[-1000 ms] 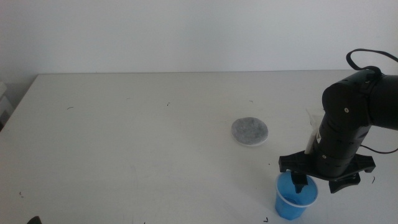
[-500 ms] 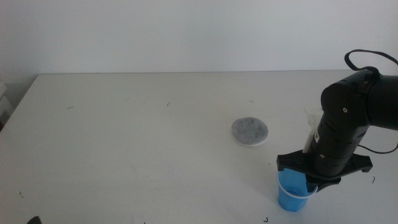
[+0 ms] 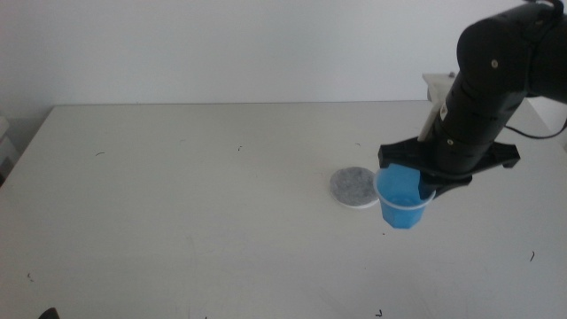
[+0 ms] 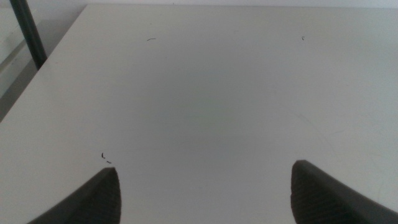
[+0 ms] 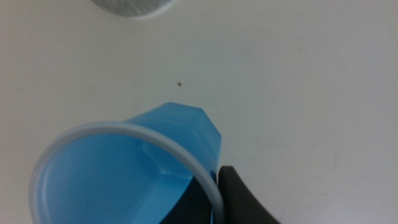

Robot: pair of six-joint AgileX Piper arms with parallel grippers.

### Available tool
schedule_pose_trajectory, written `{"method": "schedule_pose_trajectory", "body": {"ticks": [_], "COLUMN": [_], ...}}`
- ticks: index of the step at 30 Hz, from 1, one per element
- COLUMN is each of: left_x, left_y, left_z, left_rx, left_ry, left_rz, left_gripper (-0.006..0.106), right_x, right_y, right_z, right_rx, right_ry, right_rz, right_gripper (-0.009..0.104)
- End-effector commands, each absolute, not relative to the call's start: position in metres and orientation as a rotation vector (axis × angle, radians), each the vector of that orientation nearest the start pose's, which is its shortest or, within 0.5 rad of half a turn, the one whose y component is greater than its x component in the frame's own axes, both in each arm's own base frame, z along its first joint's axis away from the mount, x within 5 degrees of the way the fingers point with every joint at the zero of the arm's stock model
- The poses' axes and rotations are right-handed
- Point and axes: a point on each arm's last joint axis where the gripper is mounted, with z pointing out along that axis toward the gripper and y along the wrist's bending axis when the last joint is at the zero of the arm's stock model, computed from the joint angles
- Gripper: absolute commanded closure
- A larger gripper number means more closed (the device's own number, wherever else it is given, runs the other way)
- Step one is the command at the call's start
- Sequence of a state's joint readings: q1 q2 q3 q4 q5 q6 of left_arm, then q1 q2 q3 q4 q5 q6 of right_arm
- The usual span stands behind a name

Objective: Place an empty cup on a cup mat.

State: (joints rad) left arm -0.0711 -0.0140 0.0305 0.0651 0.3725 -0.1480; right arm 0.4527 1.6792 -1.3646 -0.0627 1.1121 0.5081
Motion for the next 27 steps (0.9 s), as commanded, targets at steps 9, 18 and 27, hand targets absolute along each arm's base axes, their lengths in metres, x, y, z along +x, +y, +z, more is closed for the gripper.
{"method": "schedule_pose_trajectory", "body": {"ticks": [9,18,27], "left_x": [0.054,0.054,0.054], "left_y": [-0.002,-0.002,-0.002], "left_z": [0.178,0.178,0.178], "left_rx": [-0.038,-0.038,-0.038], "left_ry": [1.797,1.797,1.797], "left_rz": [-0.101,-0.101,-0.101], "left_gripper": [-0.005,-0.005,-0.005], "right_x": [0.350,0.400,0.423], "right_y": [0.161,0.174,0.176], "right_z": [0.335,0.317,0.279], "right_rx": [-0.068,-0.086,-0.112], "right_ry": [2.731,2.754,2.817], "right_rz": [0.119,0.125,0.116], "right_gripper": [0.096,0.096,0.096]}}
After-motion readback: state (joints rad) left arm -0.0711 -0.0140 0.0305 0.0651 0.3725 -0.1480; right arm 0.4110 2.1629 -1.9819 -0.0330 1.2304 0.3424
